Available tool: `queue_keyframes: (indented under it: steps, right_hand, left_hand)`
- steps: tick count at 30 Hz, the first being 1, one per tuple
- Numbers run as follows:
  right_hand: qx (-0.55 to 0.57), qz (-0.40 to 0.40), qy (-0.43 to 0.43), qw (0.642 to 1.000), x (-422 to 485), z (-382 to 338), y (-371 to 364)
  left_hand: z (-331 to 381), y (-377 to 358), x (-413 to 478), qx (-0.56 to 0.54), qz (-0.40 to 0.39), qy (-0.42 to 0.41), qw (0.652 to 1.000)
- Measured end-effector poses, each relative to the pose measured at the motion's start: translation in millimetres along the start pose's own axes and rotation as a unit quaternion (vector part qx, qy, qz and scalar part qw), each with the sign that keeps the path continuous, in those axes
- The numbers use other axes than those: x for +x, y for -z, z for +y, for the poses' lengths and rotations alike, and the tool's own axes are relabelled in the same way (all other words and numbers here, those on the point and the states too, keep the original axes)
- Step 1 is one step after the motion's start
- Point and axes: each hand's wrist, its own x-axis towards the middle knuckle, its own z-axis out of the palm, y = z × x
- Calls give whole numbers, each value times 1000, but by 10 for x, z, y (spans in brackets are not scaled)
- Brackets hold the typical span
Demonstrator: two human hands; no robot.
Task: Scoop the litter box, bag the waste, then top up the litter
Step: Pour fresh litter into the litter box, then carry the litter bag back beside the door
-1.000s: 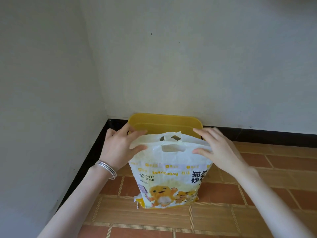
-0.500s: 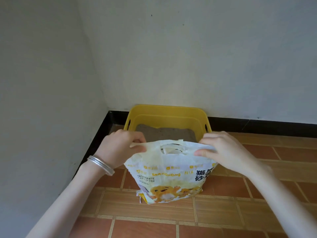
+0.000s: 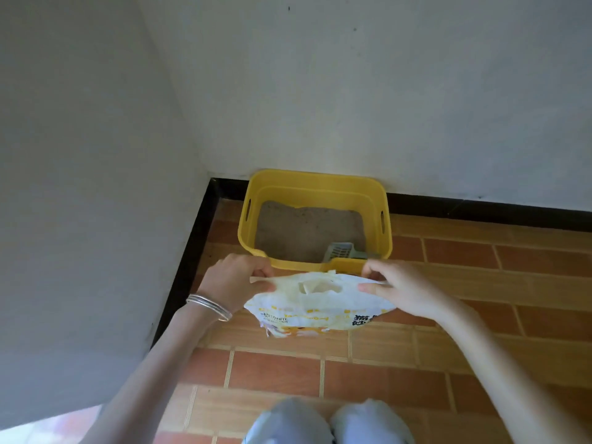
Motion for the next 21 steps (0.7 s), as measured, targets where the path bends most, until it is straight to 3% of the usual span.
queue_keyframes:
  steps: [11, 21]
  right_hand:
    - [89, -9, -14, 996, -741, -939, 1321]
    - [141, -2, -49, 989, -1772, -1798, 2519]
  left_hand:
    - [798, 1381, -706, -95, -14, 22, 995]
    - [1735, 2678, -1329, -105, -27, -23, 994]
